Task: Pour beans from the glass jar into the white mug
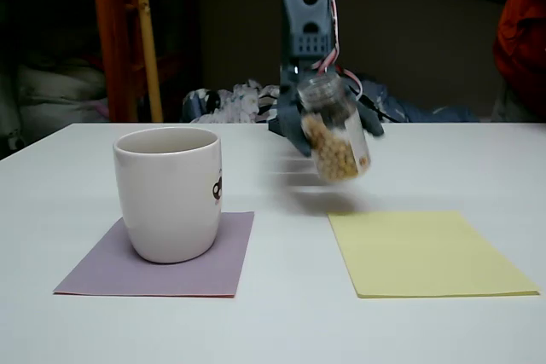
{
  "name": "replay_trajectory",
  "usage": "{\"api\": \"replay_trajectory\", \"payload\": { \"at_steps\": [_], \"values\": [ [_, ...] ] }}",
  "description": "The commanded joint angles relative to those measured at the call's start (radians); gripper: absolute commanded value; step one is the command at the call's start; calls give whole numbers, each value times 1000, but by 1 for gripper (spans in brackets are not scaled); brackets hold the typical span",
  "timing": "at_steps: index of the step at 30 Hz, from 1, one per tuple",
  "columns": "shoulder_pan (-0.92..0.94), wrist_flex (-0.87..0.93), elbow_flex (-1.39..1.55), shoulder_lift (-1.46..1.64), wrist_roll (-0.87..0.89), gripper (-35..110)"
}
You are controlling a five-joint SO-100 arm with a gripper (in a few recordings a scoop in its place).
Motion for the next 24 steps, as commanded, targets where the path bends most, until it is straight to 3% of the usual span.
{"api": "replay_trajectory", "payload": {
  "at_steps": [1,13,24],
  "values": [
    [-44,-176,-25,-94,-109,8],
    [-164,-209,-345,-373,-313,16],
    [-198,-110,-649,-555,-370,17]
  ]
}}
